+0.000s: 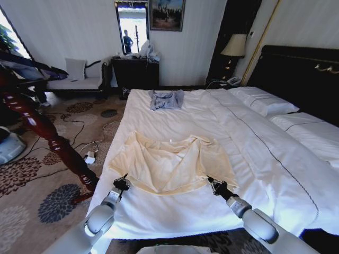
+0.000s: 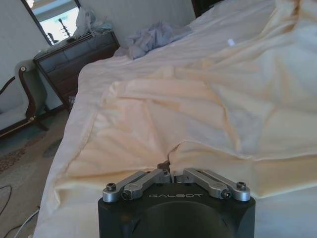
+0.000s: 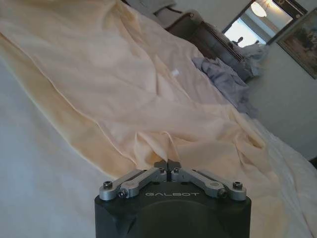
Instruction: Pick up the clothes from the bed and hang them on the clothes hanger.
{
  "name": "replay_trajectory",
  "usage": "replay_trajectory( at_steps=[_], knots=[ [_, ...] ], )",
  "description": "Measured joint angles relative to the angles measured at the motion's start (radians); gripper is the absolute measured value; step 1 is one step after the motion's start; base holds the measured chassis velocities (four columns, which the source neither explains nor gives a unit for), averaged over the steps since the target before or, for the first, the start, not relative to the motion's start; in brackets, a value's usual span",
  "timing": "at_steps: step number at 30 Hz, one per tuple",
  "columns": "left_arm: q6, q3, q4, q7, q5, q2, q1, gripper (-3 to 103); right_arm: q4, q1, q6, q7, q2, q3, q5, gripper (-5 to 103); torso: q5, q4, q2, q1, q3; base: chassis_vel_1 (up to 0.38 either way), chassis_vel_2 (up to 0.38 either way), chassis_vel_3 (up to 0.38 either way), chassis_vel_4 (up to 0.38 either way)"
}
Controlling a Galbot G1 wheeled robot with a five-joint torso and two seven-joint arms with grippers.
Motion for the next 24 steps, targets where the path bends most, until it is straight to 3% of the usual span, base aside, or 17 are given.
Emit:
replay_trajectory(
  at_steps=[5, 10, 14, 16, 20, 22, 24],
  knots=[
    [0.007, -0.065, -0.157, -0.001, 0.017, 0.056, 0.139, 0, 0.120, -0.141, -0.022, -0.019, -0.048, 0.069, 0.030, 0, 0.0001, 0.0001, 0.000, 0.000, 0.000, 0.000, 0.000, 0.000, 0.000],
    [0.015, -0.085, -0.229, -0.001, 0.032, 0.071, 0.183, 0, 0.164, -0.202, -0.028, -0.032, -0.071, 0.123, 0.035, 0, 0.0002, 0.0001, 0.000, 0.000, 0.000, 0.000, 0.000, 0.000, 0.000],
    [0.016, -0.169, -0.303, -0.001, 0.028, 0.115, 0.258, 0, 0.215, -0.335, -0.015, -0.061, -0.120, 0.276, 0.033, 0, 0.0000, 0.0000, 0.000, 0.000, 0.000, 0.000, 0.000, 0.000, 0.000],
    [0.016, -0.182, -0.312, 0.000, 0.026, 0.121, 0.270, 0, 0.220, -0.348, -0.013, -0.063, -0.125, 0.292, 0.032, 0, 0.0001, -0.0001, 0.000, 0.000, 0.000, 0.000, 0.000, 0.000, 0.000],
    [0.016, -0.311, -0.389, 0.005, -0.005, 0.168, 0.393, 0, 0.265, -0.515, 0.008, -0.080, -0.177, 0.477, 0.016, 0, 0.0000, 0.0000, 0.000, 0.000, 0.000, 0.000, 0.000, 0.000, 0.000],
    [0.016, -0.324, -0.395, 0.006, -0.008, 0.172, 0.406, 0, 0.268, -0.531, 0.011, -0.083, -0.181, 0.493, 0.014, 0, 0.0001, 0.0001, 0.000, 0.000, 0.000, 0.000, 0.000, 0.000, 0.000],
    [0.013, -0.441, -0.436, 0.017, -0.026, 0.198, 0.505, 0, 0.288, -0.647, 0.040, -0.107, -0.202, 0.622, 0.001, 0, 0.0002, 0.0001, 0.000, 0.000, 0.000, 0.000, 0.000, 0.000, 0.000]
  ],
)
